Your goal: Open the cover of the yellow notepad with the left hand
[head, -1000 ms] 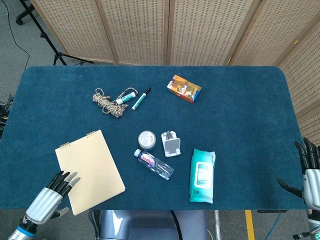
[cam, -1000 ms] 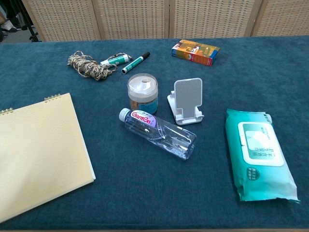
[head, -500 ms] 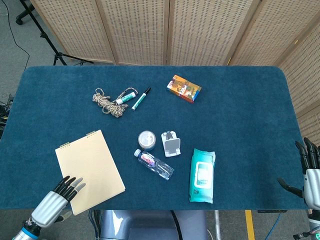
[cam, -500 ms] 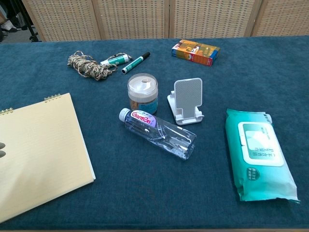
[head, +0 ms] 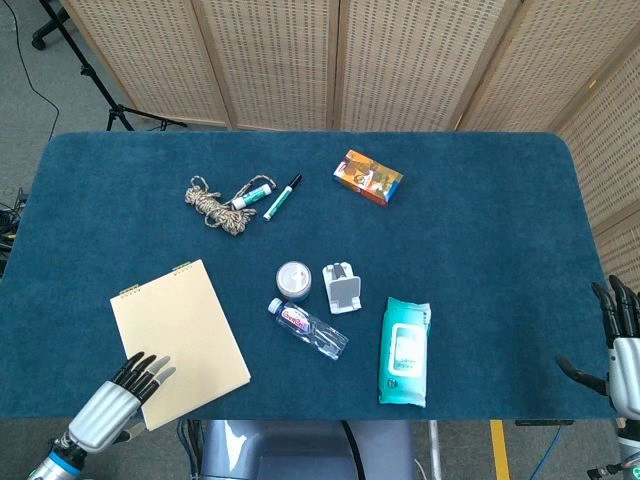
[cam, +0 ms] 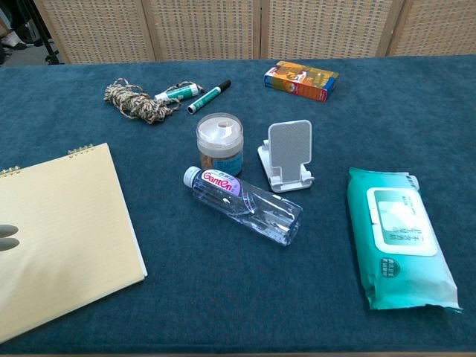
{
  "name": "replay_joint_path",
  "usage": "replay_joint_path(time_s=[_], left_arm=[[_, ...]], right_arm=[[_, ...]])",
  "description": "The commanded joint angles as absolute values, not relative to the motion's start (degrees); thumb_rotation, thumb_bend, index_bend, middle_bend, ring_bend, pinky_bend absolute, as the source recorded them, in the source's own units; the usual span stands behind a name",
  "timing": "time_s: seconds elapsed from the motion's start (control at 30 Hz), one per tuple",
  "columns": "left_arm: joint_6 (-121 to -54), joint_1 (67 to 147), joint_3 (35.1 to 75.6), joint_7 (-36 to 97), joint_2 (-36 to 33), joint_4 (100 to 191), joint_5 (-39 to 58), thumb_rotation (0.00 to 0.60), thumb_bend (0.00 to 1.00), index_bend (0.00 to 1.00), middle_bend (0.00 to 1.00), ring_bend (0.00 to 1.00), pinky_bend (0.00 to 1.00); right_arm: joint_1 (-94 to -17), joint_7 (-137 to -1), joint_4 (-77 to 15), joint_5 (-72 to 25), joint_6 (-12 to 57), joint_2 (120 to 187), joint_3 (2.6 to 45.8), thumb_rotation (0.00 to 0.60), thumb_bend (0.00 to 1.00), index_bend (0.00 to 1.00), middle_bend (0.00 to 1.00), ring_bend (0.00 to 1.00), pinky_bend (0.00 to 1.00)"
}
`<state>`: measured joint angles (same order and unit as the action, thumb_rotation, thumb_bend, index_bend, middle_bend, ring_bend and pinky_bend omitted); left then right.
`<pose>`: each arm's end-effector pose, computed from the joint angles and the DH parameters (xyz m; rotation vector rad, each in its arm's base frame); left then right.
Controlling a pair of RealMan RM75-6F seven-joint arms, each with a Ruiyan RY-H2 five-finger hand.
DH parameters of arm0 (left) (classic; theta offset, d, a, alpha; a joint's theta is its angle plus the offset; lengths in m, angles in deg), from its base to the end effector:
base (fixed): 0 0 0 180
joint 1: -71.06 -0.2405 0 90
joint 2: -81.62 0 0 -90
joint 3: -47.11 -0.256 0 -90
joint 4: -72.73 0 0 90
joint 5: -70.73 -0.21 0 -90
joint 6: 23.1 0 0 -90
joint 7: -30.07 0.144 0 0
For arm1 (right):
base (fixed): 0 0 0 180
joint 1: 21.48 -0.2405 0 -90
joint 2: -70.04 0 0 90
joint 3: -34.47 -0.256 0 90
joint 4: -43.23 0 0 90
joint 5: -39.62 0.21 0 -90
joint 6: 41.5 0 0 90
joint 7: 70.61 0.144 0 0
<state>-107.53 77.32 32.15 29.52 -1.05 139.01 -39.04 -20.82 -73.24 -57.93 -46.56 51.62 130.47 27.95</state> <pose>-0.3215 0.1080 0.0293 -2.0468 -0.8310 -0.8689 -0.2888 -0.1620 0.1933 1.2138 -0.8365 0.9917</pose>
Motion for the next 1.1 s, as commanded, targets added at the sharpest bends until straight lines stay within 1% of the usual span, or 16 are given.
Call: replay_joint_path(time_s=[0.03, 0.3, 0.4, 0.47, 0.57, 0.8, 0.9, 0.97, 1.03, 1.1], left_arm=[[-106.8, 77.8, 32.3, 30.7, -1.1, 139.5, -39.0, 0.6, 0.15, 0.0, 0.0, 0.0, 0.0], [-105.3, 78.3, 32.2, 32.2, -1.1, 140.5, -38.2, 0.6, 0.16, 0.0, 0.0, 0.0, 0.0], [-105.2, 78.3, 32.3, 32.3, -1.1, 140.6, -38.1, 0.6, 0.21, 0.01, 0.0, 0.0, 0.0], [-105.2, 78.3, 32.3, 32.3, -1.1, 140.6, -38.0, 0.6, 0.29, 0.04, 0.0, 0.0, 0.0], [-105.3, 78.4, 32.2, 32.2, -1.0, 140.5, -37.9, 0.6, 0.36, 0.07, 0.0, 0.0, 0.0], [-105.3, 78.5, 32.2, 31.8, -1.2, 140.3, -37.6, 0.6, 0.37, 0.11, 0.0, 0.0, 0.0], [-105.5, 78.7, 32.1, 30.3, -1.5, 140.2, -37.6, 0.6, 0.4, 0.19, 0.0, 0.0, 0.0], [-105.7, 78.7, 32.2, 29.4, -1.6, 139.9, -37.4, 0.6, 0.43, 0.29, 0.0, 0.0, 0.0], [-106.2, 78.6, 32.2, 29.2, -1.8, 139.5, -37.4, 0.6, 0.45, 0.35, 0.0, 0.0, 0.0], [-106.6, 78.5, 32.2, 28.7, -1.9, 139.2, -37.4, 0.6, 0.49, 0.39, 0.0, 0.0, 0.0]], right_arm=[[-20.8, -73.1, -58.0, -46.4, 51.6, 130.4, 27.9, 0.6, 0.0, 0.0, 0.0, 0.0, 0.0], [-20.8, -72.4, -58.1, -46.3, 51.6, 130.0, 27.8, 0.6, 0.0, 0.0, 0.0, 0.0, 0.0], [-20.8, -72.3, -58.1, -46.3, 51.6, 129.9, 27.8, 0.6, 0.0, 0.0, 0.0, 0.0, 0.0], [-20.7, -72.2, -58.1, -46.4, 51.6, 129.8, 27.8, 0.6, 0.0, 0.0, 0.0, 0.0, 0.0], [-20.7, -72.3, -58.2, -46.6, 51.7, 129.8, 27.9, 0.6, 0.0, 0.0, 0.0, 0.0, 0.0], [-20.7, -72.6, -58.3, -46.8, 51.7, 129.9, 28.1, 0.6, 0.0, 0.0, 0.0, 0.0, 0.0], [-20.7, -72.6, -58.3, -46.7, 51.6, 129.9, 28.1, 0.6, 0.0, 0.0, 0.0, 0.0, 0.0], [-20.7, -72.5, -58.4, -46.7, 51.6, 129.8, 28.1, 0.6, 0.0, 0.0, 0.0, 0.0, 0.0], [-20.7, -72.5, -58.4, -46.8, 51.6, 129.8, 28.1, 0.6, 0.0, 0.0, 0.0, 0.0, 0.0], [-20.7, -72.5, -58.5, -46.8, 51.6, 129.7, 28.1, 0.6, 0.0, 0.0, 0.0, 0.0, 0.0]])
